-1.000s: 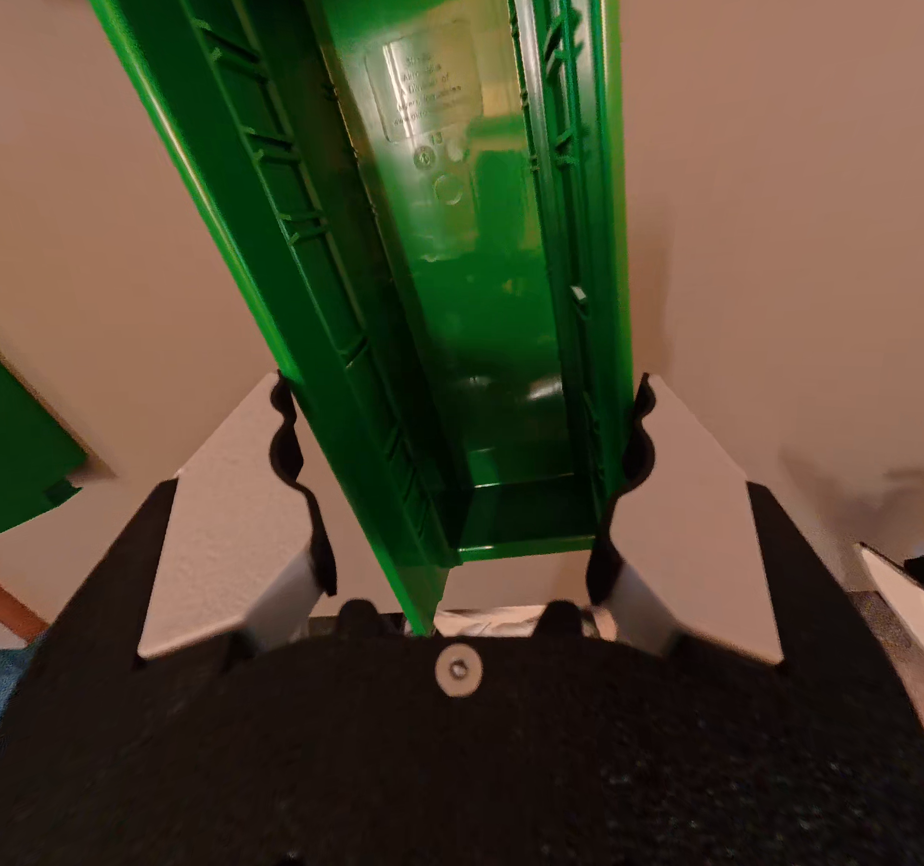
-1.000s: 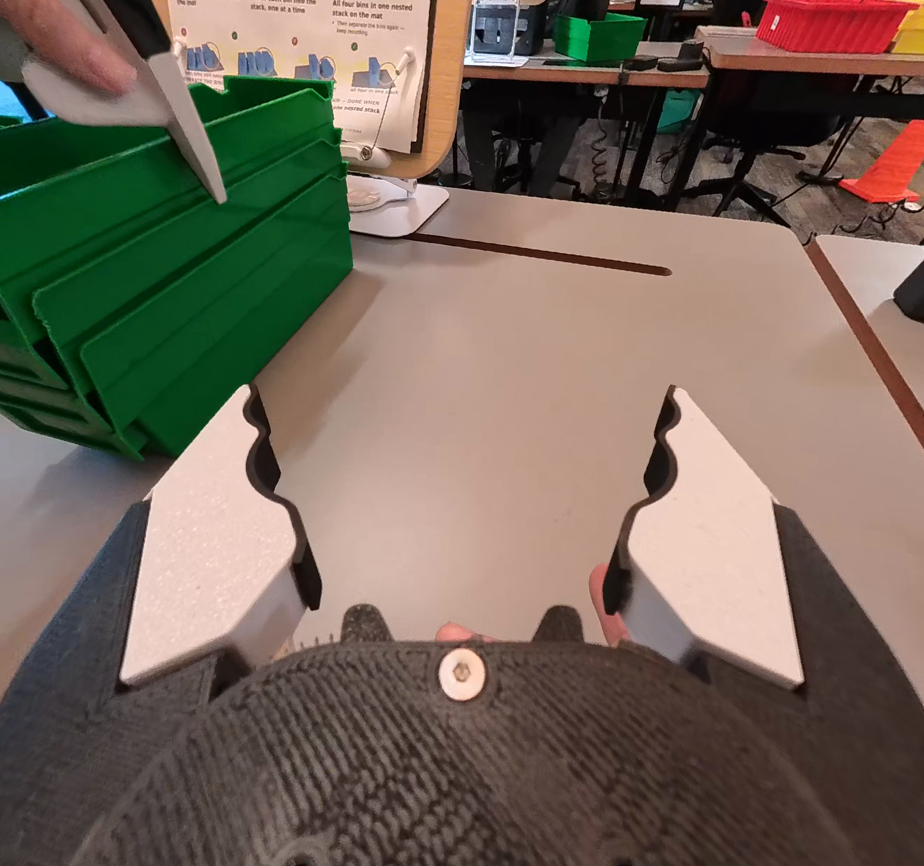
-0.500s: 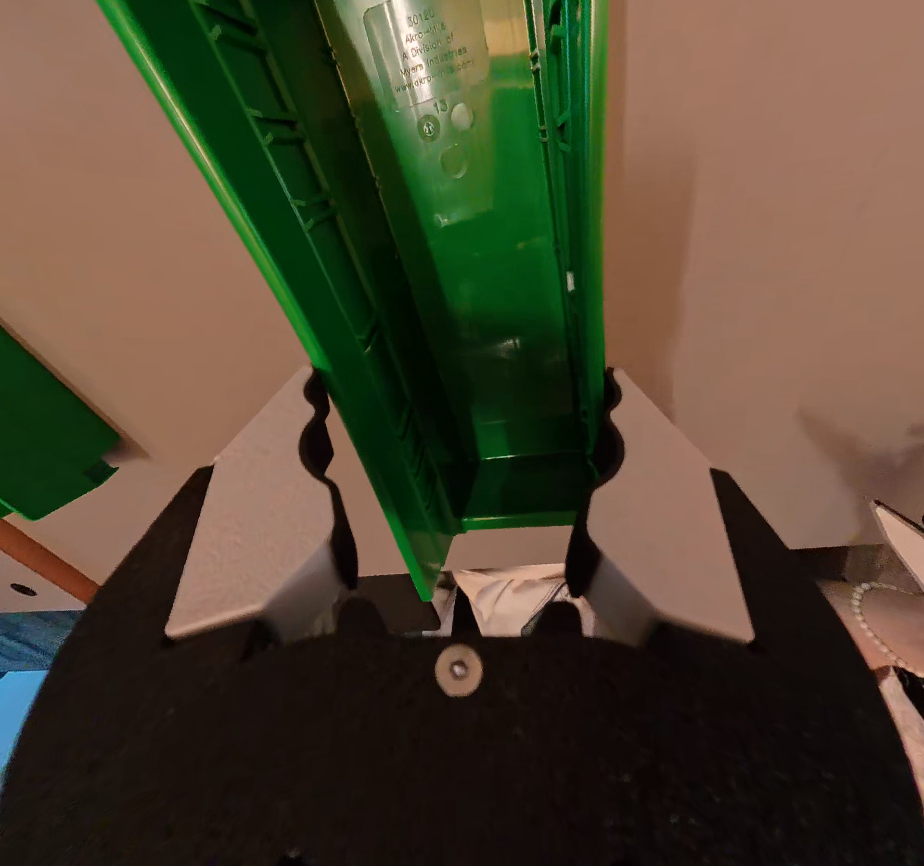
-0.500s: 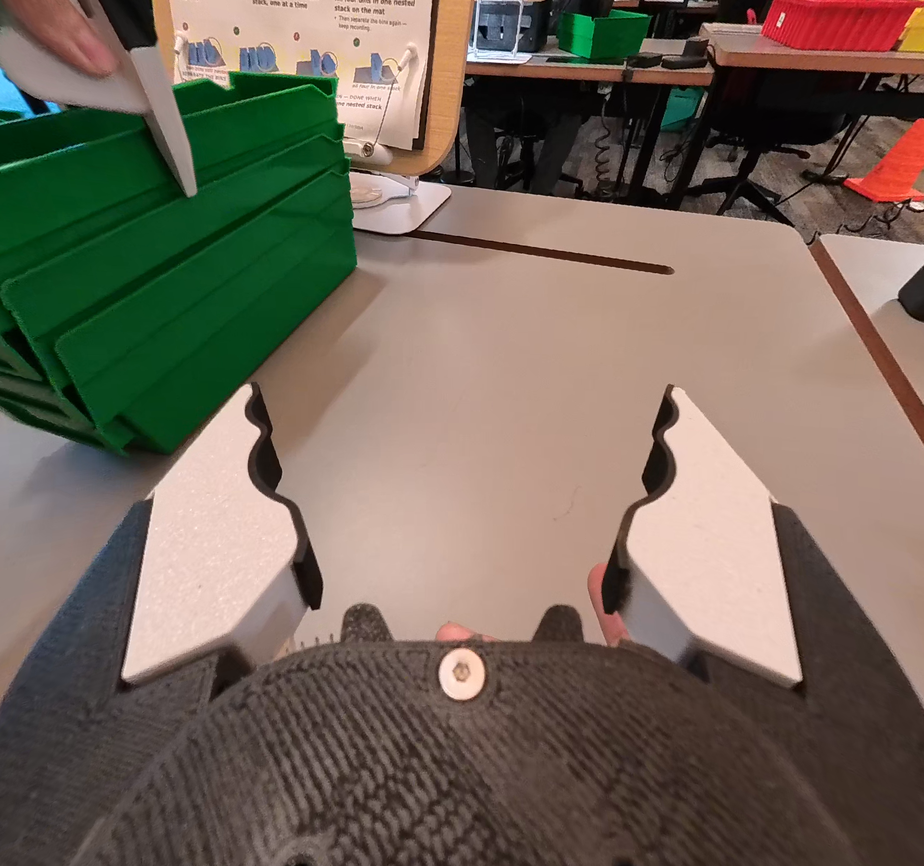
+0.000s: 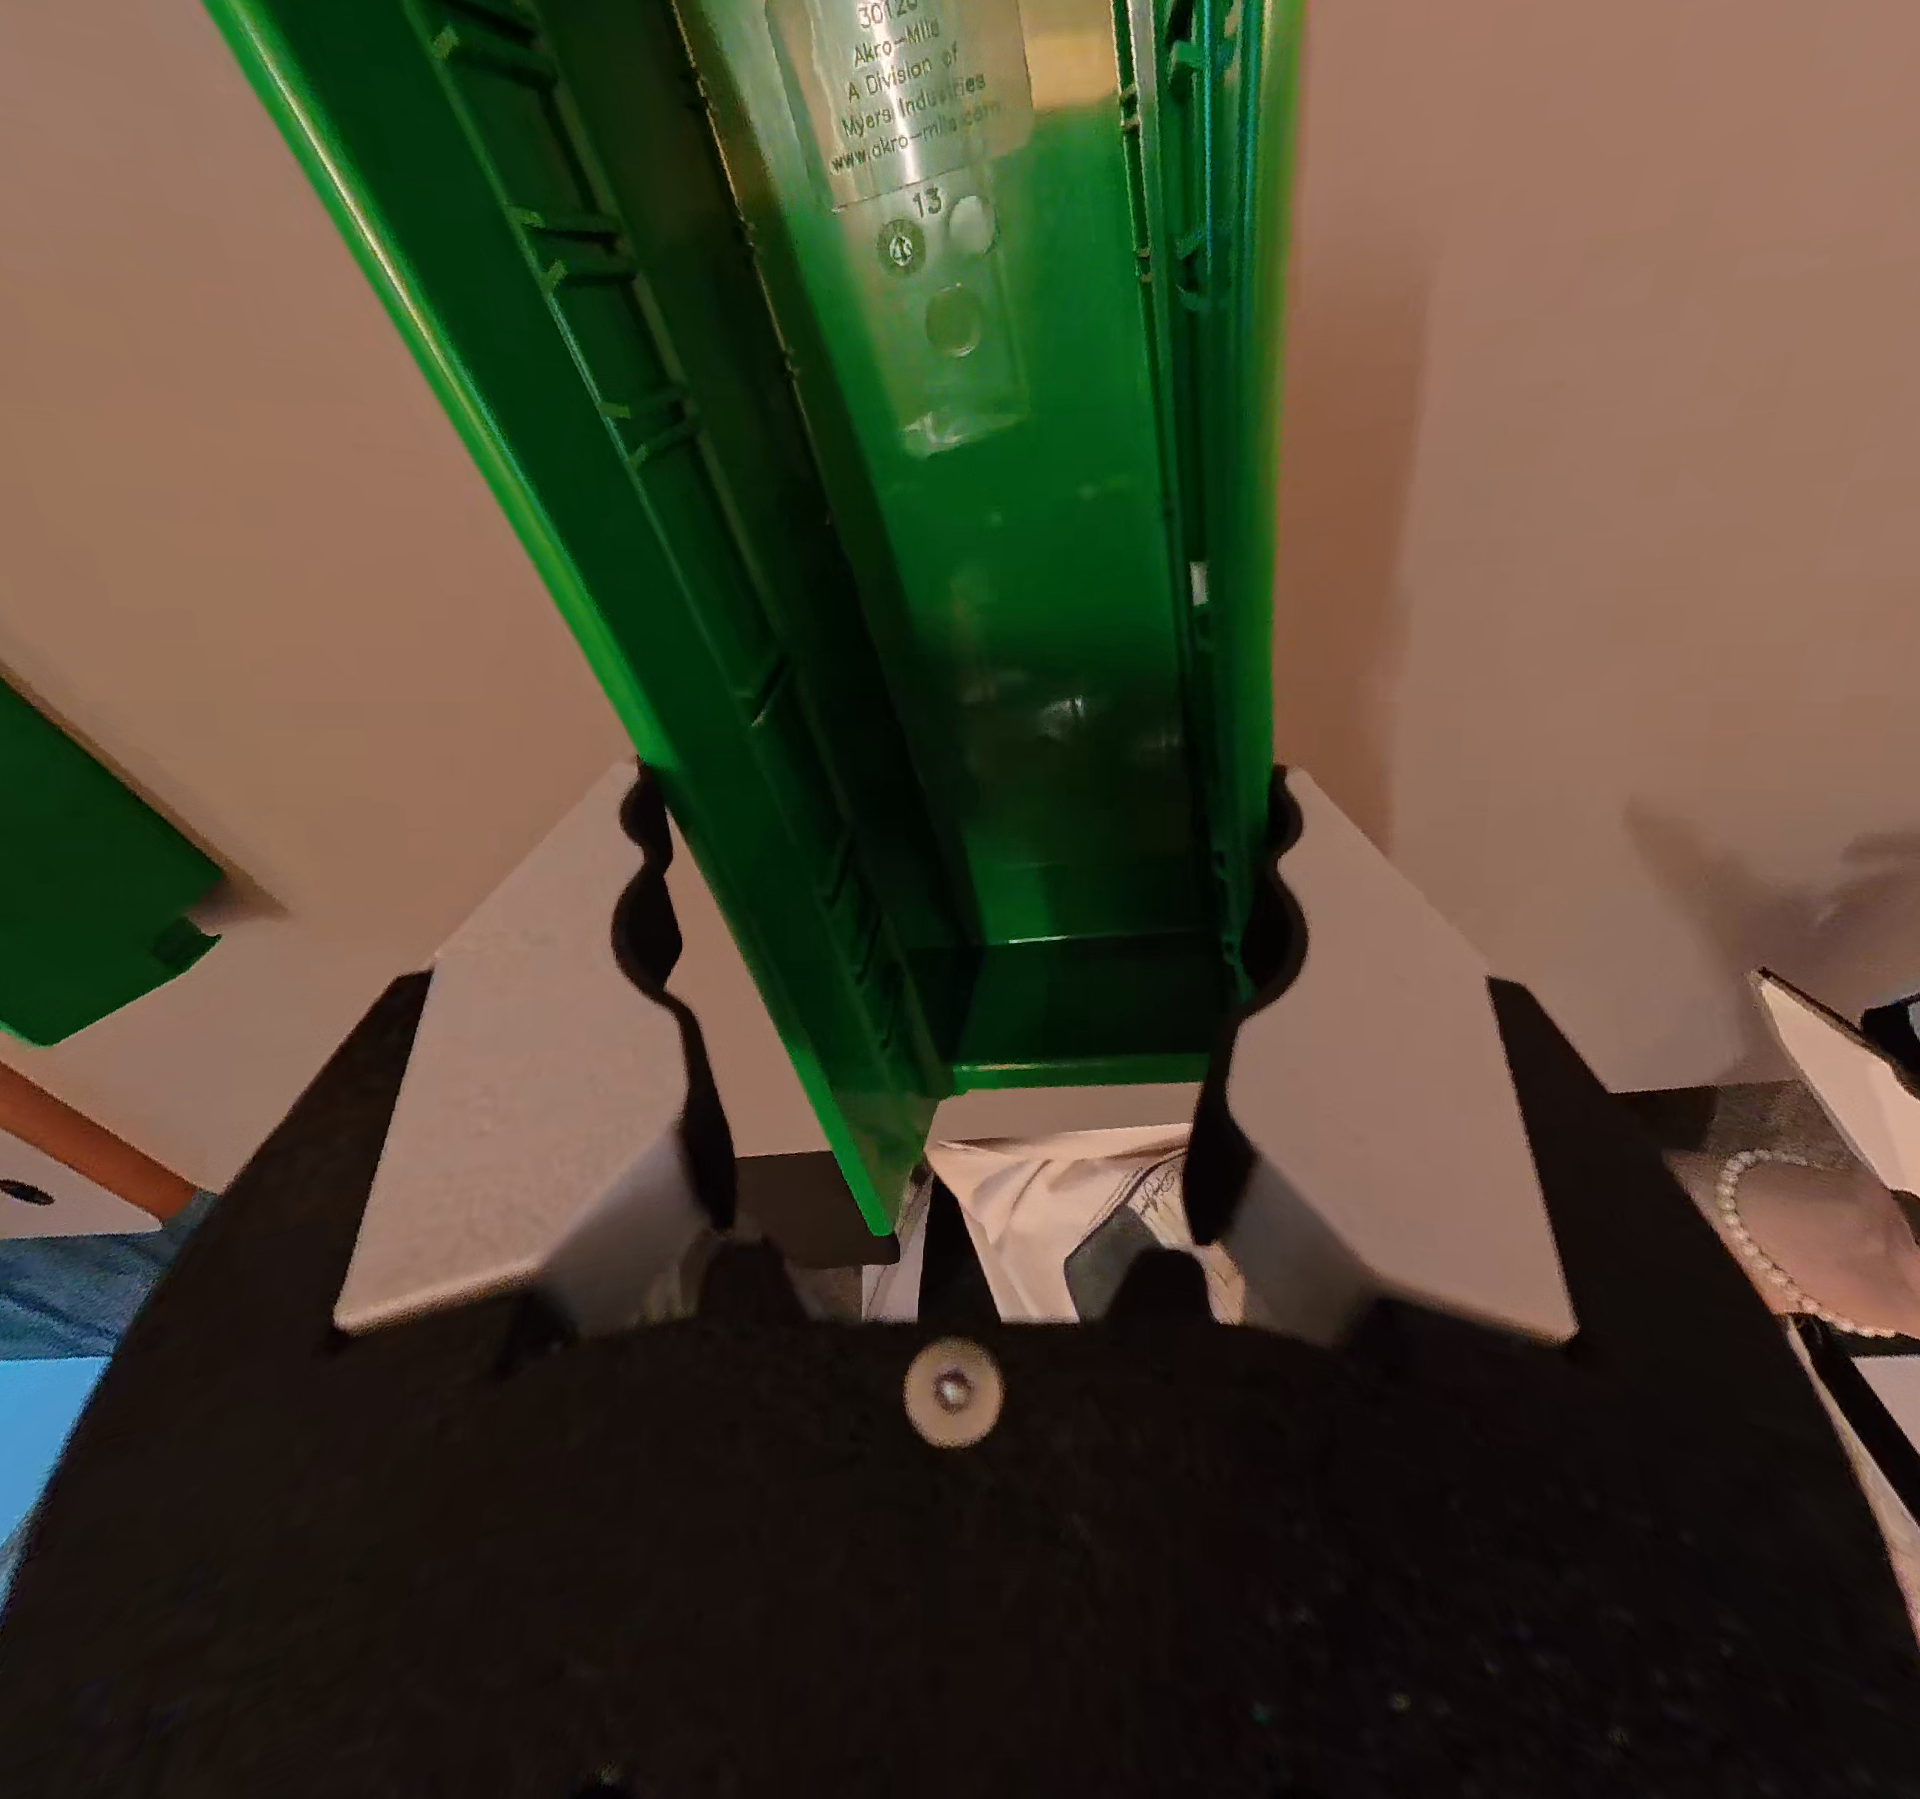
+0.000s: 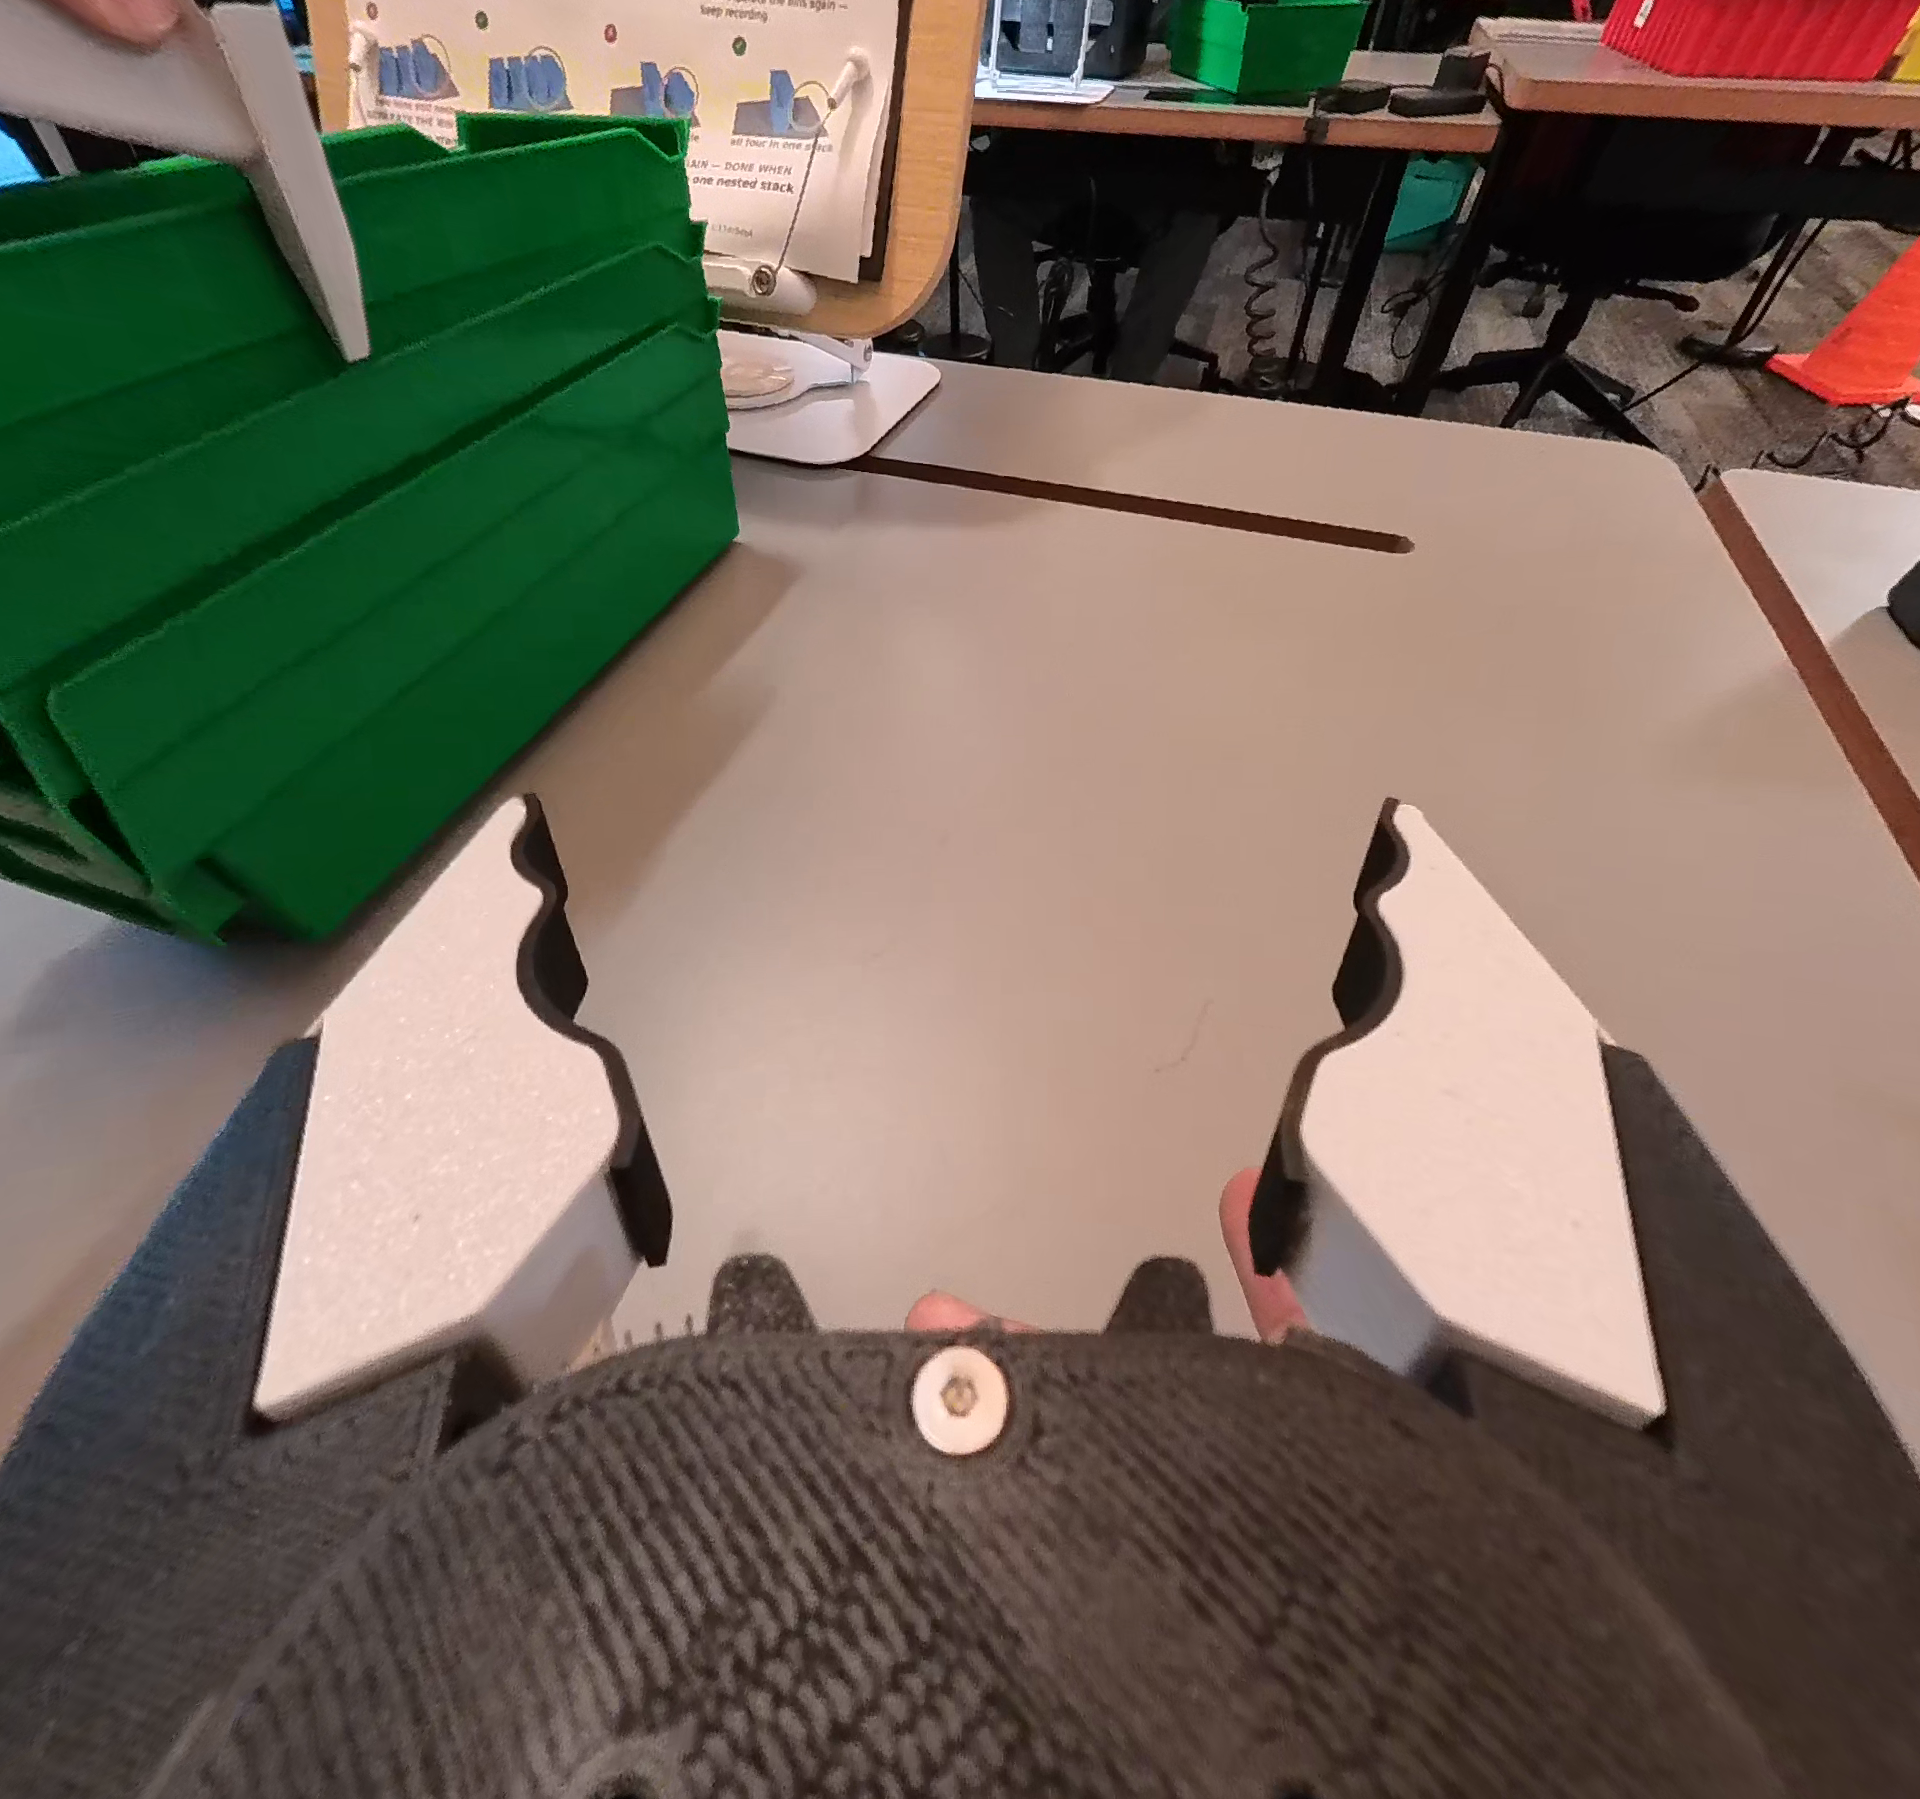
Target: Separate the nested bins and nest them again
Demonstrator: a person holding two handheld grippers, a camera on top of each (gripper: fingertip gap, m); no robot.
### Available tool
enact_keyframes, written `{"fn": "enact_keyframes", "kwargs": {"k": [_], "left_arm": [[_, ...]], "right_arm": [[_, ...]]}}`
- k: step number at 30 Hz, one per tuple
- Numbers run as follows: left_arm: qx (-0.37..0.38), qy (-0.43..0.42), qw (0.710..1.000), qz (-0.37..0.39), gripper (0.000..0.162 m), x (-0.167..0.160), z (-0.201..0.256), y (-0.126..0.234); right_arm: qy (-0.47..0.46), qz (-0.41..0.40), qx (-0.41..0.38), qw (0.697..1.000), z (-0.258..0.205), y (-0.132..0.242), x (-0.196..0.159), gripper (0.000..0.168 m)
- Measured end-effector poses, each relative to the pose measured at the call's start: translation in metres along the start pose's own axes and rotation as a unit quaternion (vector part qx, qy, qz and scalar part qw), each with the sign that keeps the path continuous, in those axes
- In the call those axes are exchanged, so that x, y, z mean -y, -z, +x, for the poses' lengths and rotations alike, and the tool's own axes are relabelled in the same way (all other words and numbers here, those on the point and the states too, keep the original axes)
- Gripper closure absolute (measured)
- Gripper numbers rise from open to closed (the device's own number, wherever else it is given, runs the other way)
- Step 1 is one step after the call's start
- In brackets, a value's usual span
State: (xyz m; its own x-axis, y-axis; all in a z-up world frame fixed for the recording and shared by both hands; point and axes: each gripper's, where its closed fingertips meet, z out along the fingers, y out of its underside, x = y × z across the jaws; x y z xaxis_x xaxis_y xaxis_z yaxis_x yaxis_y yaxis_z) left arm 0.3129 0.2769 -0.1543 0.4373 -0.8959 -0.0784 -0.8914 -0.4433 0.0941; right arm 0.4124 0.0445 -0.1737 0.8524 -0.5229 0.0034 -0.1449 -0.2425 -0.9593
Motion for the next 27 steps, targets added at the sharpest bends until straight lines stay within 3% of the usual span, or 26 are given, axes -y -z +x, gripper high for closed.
{"fn": "enact_keyframes", "kwargs": {"k": [3,9,16,21,27], "left_arm": [[-0.004,0.008,1.0,0.007,0.051,0.002,0.0,0.003],[-0.001,0.012,1.0,0.01,0.066,0.001,-0.007,0.018],[0.031,-0.006,0.999,0.028,0.07,0.001,-0.006,0.063],[0.008,-0.003,0.998,0.068,0.07,0.006,-0.011,0.106],[0.002,0.014,0.993,0.114,0.069,0.003,-0.054,0.148]], "right_arm": [[0.002,-0.003,0.003,1.0,-0.002,-0.001,-0.001,0.021],[0.003,-0.004,0.004,1.0,-0.002,-0.002,-0.002,0.021],[0.003,-0.01,0.006,1.0,-0.004,-0.005,-0.006,0.022],[0.01,-0.008,0.008,1.0,-0.007,-0.003,-0.004,0.022],[0.005,-0.008,0.006,1.0,-0.004,-0.002,-0.005,0.022]]}}
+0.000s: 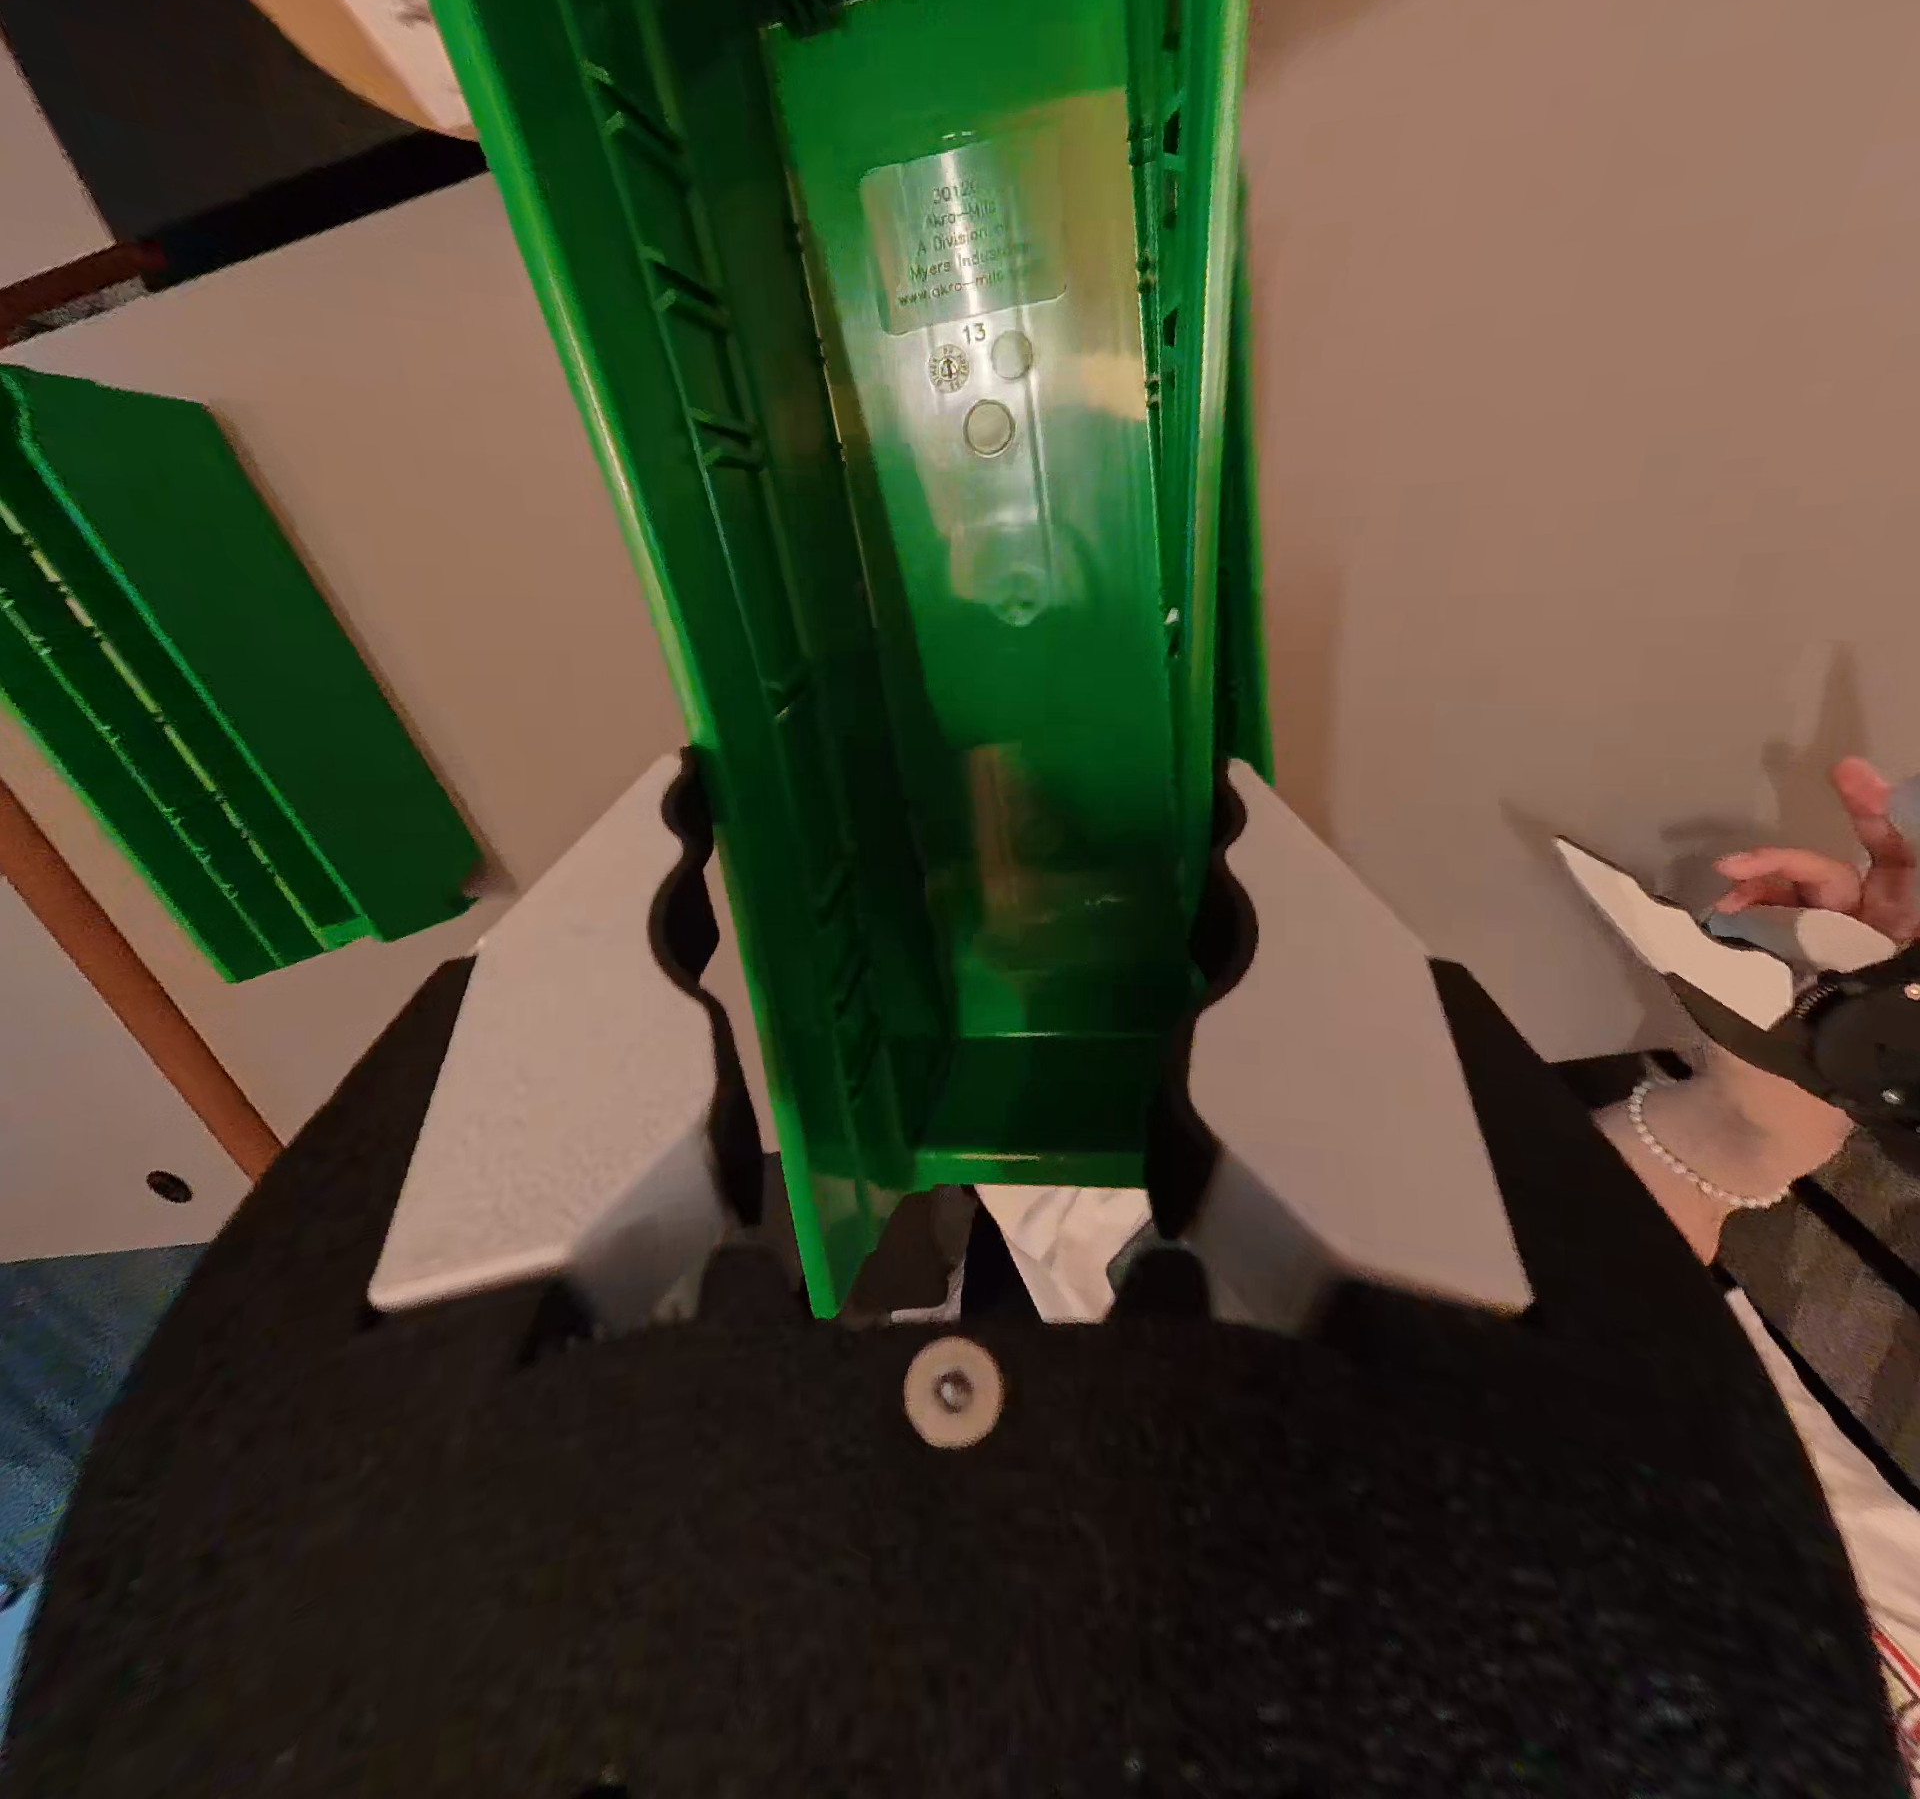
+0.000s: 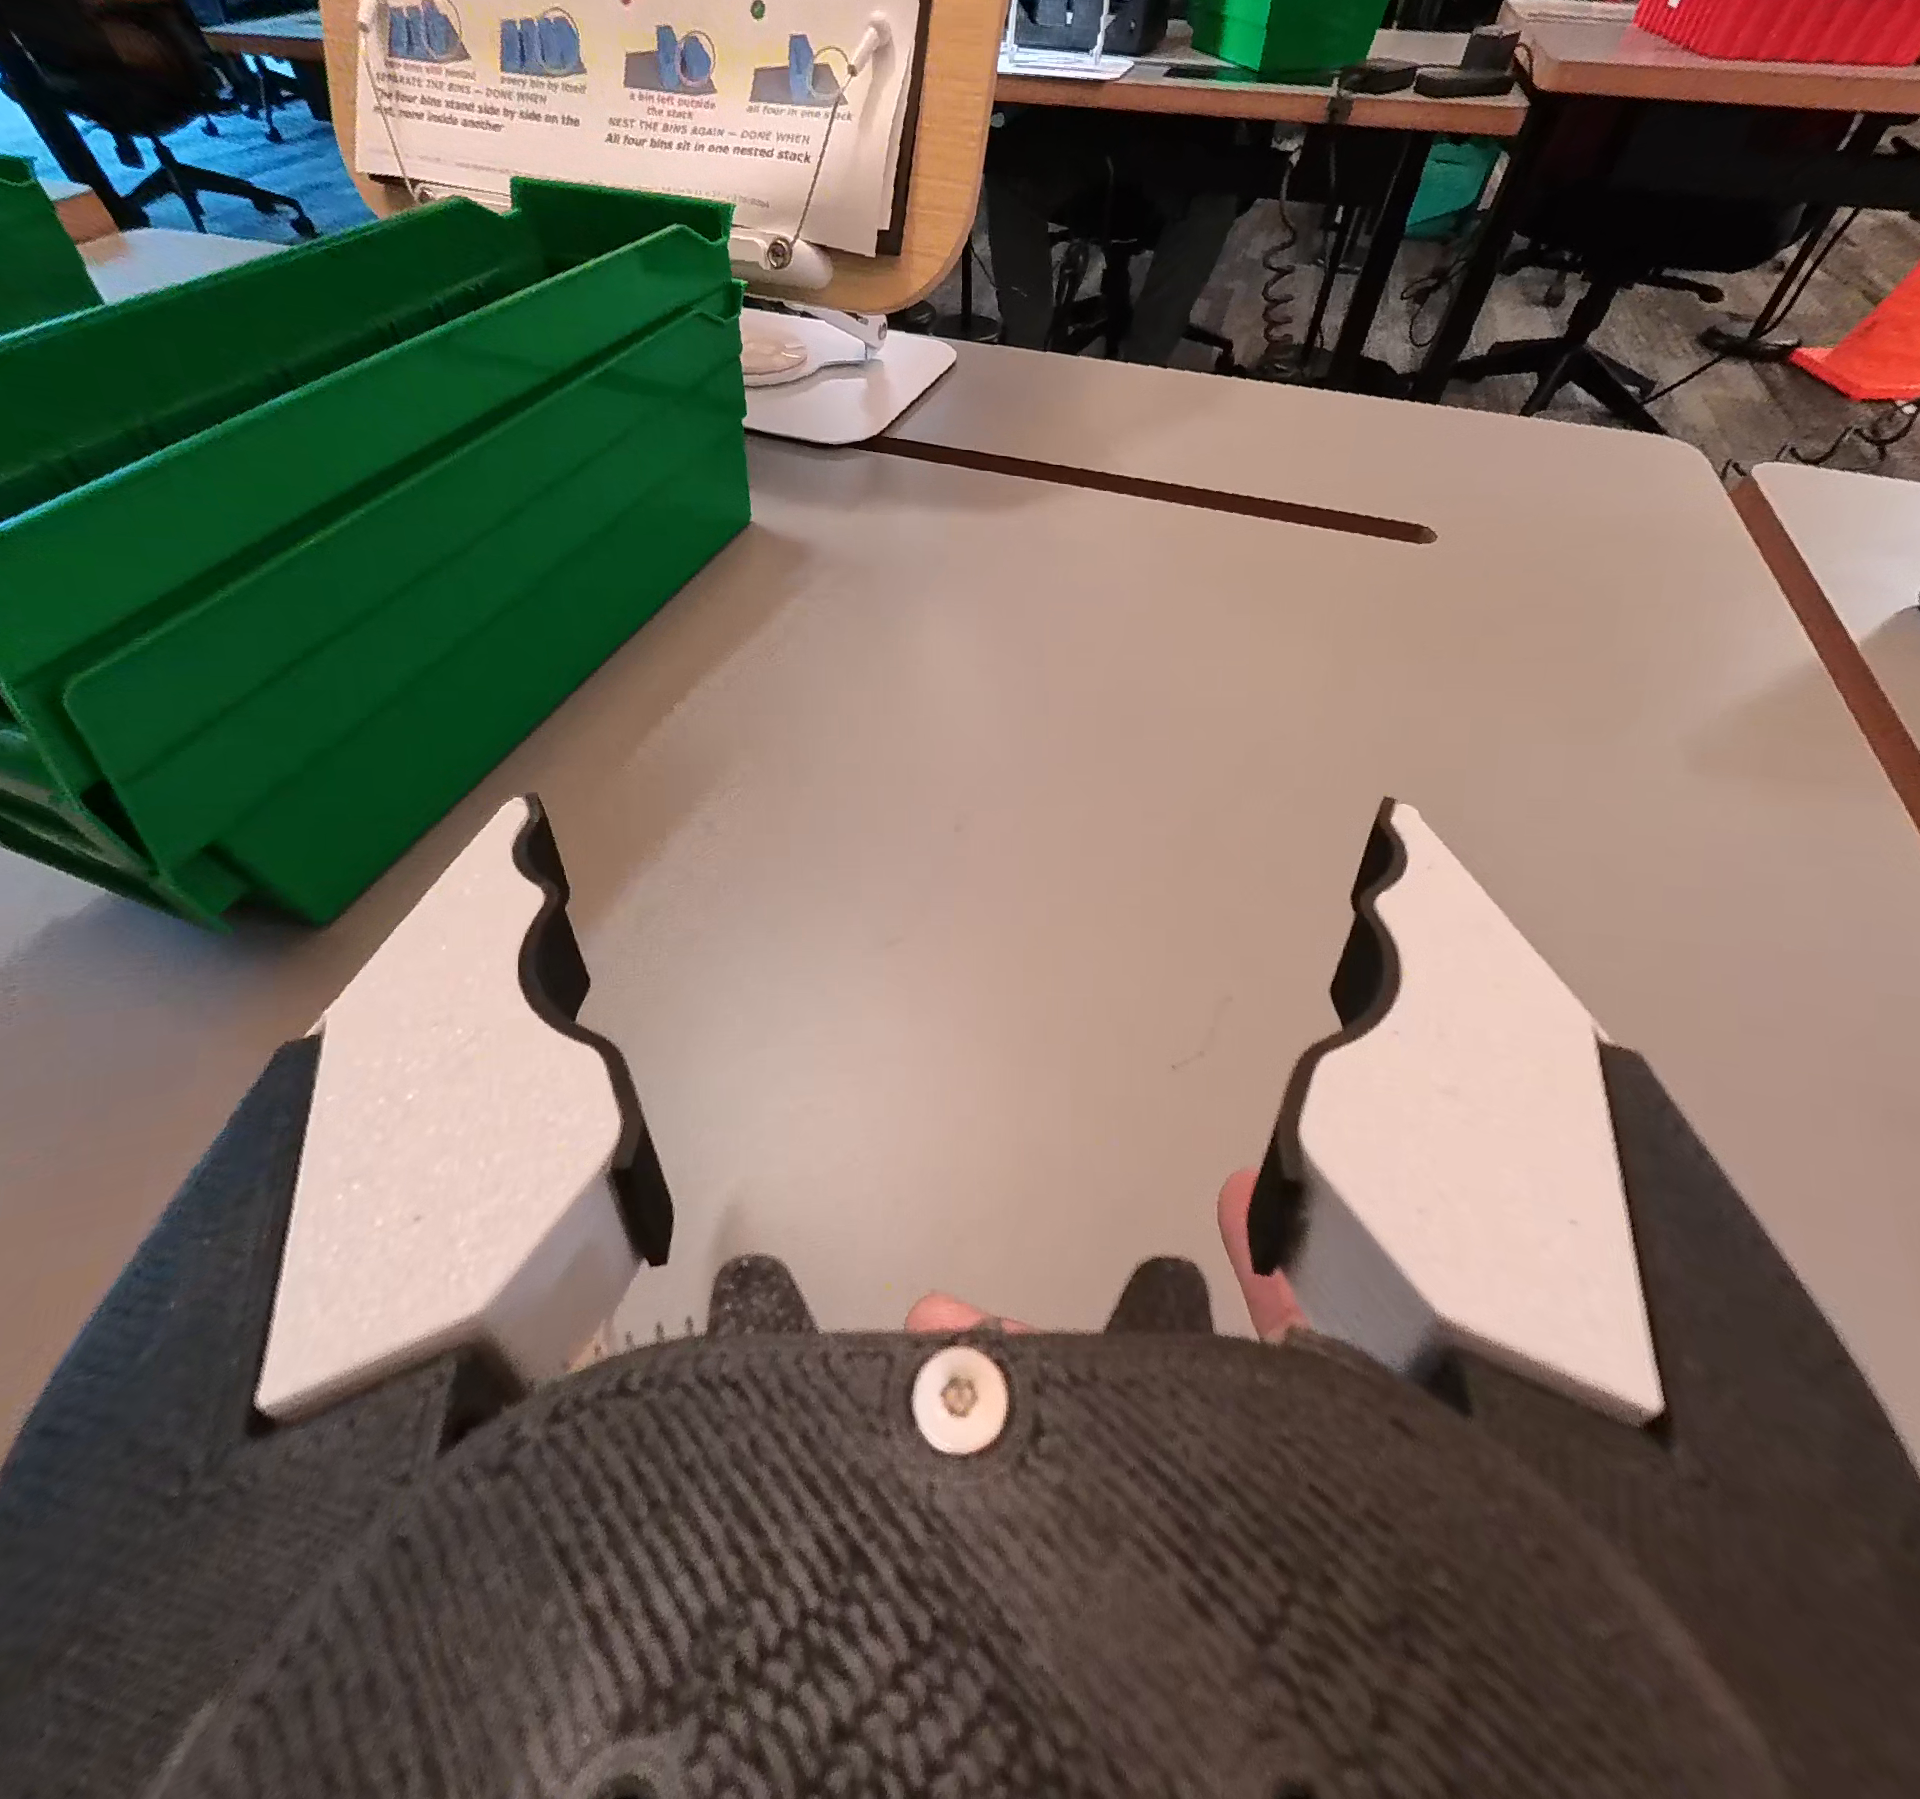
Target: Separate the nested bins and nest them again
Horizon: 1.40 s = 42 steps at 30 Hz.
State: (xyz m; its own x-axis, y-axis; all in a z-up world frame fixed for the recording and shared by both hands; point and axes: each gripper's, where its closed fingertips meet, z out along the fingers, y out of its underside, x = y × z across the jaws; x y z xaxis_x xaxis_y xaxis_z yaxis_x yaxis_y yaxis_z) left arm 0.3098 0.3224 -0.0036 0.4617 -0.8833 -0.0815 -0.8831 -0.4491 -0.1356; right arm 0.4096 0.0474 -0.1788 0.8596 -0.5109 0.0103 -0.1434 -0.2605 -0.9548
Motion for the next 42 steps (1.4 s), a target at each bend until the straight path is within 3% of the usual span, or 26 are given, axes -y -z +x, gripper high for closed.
{"fn": "enact_keyframes", "kwargs": {"k": [5,11,17,24,31,37,40,42], "left_arm": [[0.013,0.047,0.999,0.015,0.068,-0.011,-0.068,-0.014],[0.027,0.08,0.996,0.01,0.068,-0.036,-0.138,-0.078],[0.018,0.096,0.995,-0.007,0.069,-0.055,-0.167,-0.148],[0.024,0.075,0.997,0.01,0.071,-0.058,-0.176,-0.191],[0.037,0.09,0.994,0.044,0.065,-0.063,-0.184,-0.215],[0.061,0.071,0.99,0.101,0.048,-0.058,-0.185,-0.218],[0.131,0.041,0.975,0.176,0.046,-0.047,-0.196,-0.195],[0.185,0.015,0.946,0.267,0.05,-0.036,-0.199,-0.162]], "right_arm": [[0.002,-0.002,0.001,1.0,-0.001,-0.001,-0.001,0.022],[0.007,-0.008,-0.002,1.0,-0.002,-0.003,-0.004,0.022],[0.011,-0.015,-0.007,1.0,0.0,-0.005,-0.006,0.022],[0.017,-0.02,-0.01,1.0,0.0,-0.007,-0.008,0.022],[0.02,-0.017,-0.006,1.0,-0.001,-0.005,-0.006,0.022],[0.001,0.006,0.02,1.0,-0.016,0.005,0.012,0.019],[-0.022,0.027,0.046,0.998,-0.032,0.01,0.027,0.016],[-0.021,0.042,0.063,0.997,-0.046,0.013,0.036,0.018]]}}
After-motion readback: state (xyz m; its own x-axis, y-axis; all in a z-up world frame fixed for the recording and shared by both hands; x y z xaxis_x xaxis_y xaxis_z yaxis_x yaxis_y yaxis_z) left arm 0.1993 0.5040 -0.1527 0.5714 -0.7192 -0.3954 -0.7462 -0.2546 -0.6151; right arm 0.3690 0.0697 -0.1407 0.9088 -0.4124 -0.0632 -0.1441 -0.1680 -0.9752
